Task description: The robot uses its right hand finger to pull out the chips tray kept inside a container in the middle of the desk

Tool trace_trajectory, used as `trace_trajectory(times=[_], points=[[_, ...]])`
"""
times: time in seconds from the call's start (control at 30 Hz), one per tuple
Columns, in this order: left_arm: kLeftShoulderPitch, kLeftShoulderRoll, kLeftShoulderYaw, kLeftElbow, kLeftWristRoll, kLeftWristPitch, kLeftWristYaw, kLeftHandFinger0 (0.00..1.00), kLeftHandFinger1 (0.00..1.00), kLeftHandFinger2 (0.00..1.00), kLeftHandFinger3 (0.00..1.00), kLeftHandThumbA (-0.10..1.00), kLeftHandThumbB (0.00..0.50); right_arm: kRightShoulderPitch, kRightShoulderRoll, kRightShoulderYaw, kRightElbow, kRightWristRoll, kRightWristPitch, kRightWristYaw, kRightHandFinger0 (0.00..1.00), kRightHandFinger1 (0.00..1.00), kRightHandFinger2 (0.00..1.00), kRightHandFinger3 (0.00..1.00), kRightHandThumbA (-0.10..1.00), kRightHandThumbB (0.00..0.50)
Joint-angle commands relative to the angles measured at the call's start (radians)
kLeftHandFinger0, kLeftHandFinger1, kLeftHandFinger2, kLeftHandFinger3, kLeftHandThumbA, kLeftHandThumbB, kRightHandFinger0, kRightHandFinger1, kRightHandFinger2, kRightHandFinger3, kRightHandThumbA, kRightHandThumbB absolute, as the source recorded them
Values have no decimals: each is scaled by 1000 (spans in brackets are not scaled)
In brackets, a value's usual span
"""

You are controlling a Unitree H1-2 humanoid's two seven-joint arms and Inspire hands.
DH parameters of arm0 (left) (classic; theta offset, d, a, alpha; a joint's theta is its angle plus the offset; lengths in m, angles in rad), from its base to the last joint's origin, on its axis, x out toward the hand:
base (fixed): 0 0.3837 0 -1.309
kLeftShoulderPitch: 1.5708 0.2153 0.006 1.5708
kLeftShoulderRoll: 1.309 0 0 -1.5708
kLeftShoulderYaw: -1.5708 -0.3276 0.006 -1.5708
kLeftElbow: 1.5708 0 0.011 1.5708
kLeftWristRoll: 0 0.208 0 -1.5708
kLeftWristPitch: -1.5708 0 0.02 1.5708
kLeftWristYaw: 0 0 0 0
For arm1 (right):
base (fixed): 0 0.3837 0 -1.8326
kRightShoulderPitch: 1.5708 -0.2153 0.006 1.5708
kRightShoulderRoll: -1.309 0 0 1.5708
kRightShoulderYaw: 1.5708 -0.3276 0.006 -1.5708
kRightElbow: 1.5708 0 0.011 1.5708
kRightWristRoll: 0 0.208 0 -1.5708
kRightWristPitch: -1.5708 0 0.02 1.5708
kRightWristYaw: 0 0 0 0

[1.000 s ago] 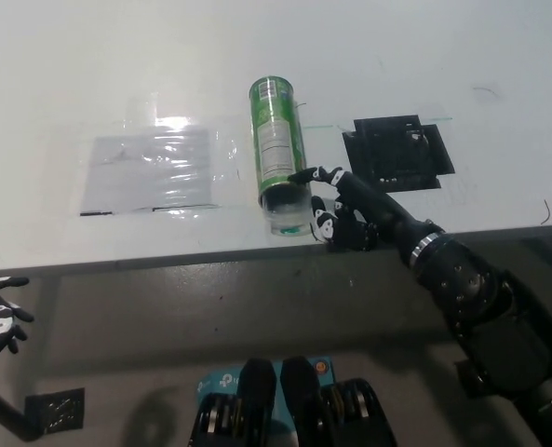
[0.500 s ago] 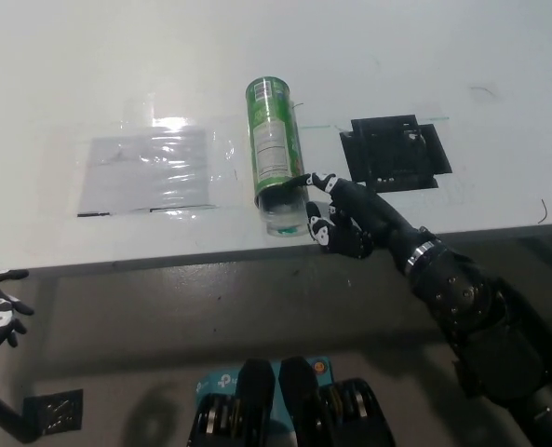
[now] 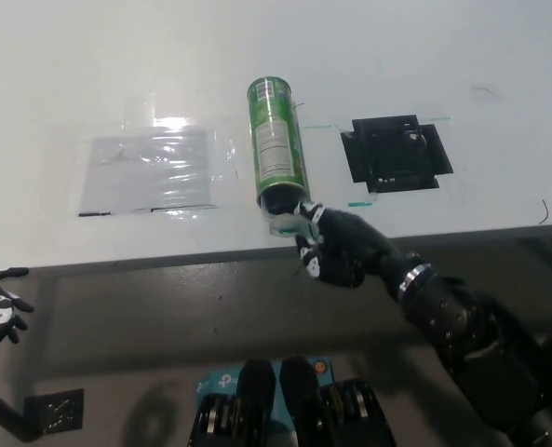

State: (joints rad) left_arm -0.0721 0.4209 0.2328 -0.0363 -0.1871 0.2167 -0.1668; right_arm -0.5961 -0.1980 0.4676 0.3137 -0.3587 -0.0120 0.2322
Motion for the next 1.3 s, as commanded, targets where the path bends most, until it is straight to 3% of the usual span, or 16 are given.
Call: trace_trajectory(times=[0.0,0.23,0.37,0.47,0.57,0.7,0.77,0.8,1.07,1.27], points=[[-20,40,19,-38,-10,-4,-13,269,304,367,616,-100,86,-4,10,-4,-66,-11,3,34,0,59,905,903,-100,216],[-17,41,20,-49,-4,11,-9,280,314,388,628,-100,82,16,16,-11,-103,-6,28,59,20,68,921,920,-100,212],[-9,40,20,-45,2,-12,-10,280,308,376,632,-100,83,9,22,-4,-65,-33,-7,37,0,0,876,896,-100,214],[-11,38,24,-43,-10,-6,-14,280,307,372,625,-100,93,5,30,-13,-26,-21,-24,33,0,5,897,905,-100,208],[-13,39,23,-44,-8,-6,-14,275,305,376,620,-100,91,10,31,-20,-34,-20,19,50,142,77,892,925,-100,201],[-15,38,26,-45,-13,-4,-16,264,288,359,611,-100,87,23,30,-23,-32,-23,14,42,24,28,896,928,-100,203],[-18,42,26,-44,-12,-5,-18,260,288,360,615,-100,90,56,36,-40,-48,1,41,45,41,70,898,918,-100,200],[-19,41,27,-40,-13,-11,-20,264,291,363,616,-100,92,68,38,-45,-49,7,32,43,3,61,887,910,-100,208],[-26,49,20,-50,0,-4,-18,273,298,372,617,-100,80,200,55,-81,-164,14,121,46,0,0,862,895,-100,235],[-31,54,22,-42,-3,-5,-19,269,303,382,620,-100,87,284,55,-101,-240,38,107,49,0,0,831,879,-100,240]])
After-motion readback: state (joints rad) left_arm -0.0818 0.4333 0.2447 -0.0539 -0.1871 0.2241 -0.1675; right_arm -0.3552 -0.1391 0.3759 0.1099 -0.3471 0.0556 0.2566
